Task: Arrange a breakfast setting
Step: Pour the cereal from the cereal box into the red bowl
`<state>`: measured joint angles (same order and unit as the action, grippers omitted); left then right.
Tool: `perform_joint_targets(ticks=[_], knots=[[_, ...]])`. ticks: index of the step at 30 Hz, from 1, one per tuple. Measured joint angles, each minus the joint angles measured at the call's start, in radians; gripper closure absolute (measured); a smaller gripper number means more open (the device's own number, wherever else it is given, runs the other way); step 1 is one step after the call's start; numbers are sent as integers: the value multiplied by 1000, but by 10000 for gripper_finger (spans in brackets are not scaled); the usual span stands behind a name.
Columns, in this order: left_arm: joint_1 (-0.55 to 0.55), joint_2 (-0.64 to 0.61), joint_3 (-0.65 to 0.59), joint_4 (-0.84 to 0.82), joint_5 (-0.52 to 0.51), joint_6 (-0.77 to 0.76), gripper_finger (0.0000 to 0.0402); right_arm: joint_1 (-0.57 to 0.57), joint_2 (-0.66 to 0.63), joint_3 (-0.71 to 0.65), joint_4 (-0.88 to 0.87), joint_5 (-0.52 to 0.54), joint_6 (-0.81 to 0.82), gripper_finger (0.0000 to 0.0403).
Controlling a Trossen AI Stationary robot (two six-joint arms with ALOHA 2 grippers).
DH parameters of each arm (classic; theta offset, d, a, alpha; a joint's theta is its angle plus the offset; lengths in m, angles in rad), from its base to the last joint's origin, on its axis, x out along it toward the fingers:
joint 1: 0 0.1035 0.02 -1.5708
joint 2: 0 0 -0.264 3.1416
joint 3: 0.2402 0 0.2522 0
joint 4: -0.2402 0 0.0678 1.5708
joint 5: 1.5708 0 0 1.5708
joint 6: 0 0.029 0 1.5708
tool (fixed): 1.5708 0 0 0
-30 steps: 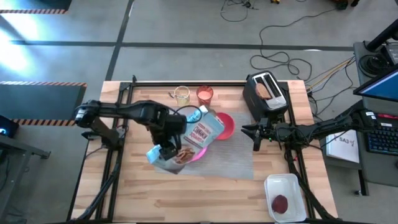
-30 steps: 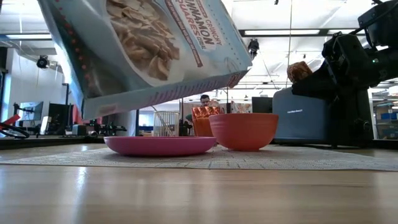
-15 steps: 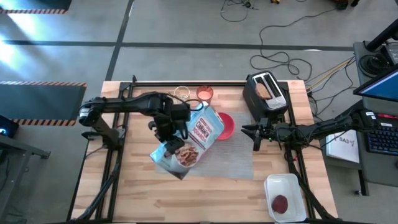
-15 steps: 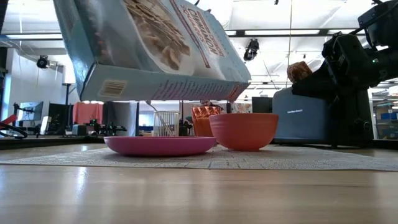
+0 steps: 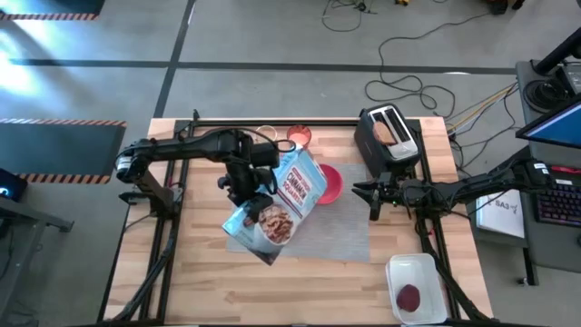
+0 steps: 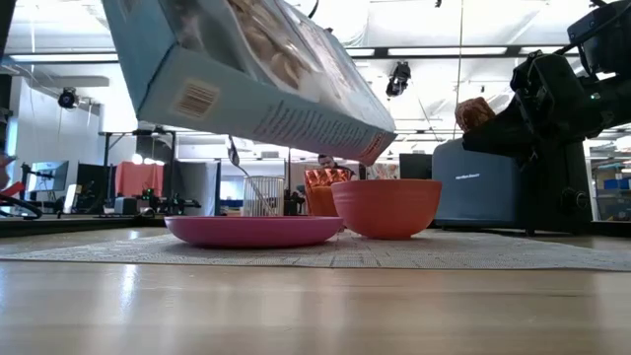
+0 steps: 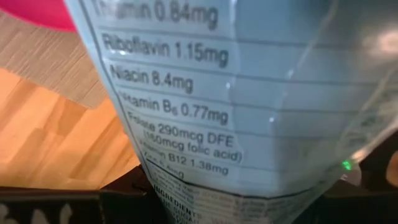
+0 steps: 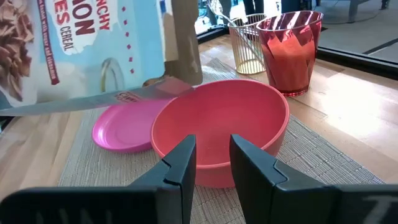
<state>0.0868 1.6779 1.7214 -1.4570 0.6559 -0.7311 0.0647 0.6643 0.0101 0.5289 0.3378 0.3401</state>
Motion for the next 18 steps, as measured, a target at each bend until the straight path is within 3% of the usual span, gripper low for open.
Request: perform_joint_targets(ticks=[8, 18], knots=[[17, 0, 0, 54, 10, -14, 219, 0, 0, 0, 0, 0, 0, 316], [29, 14, 0, 114, 110, -48, 219, 0, 0, 0, 0, 0, 0, 316]])
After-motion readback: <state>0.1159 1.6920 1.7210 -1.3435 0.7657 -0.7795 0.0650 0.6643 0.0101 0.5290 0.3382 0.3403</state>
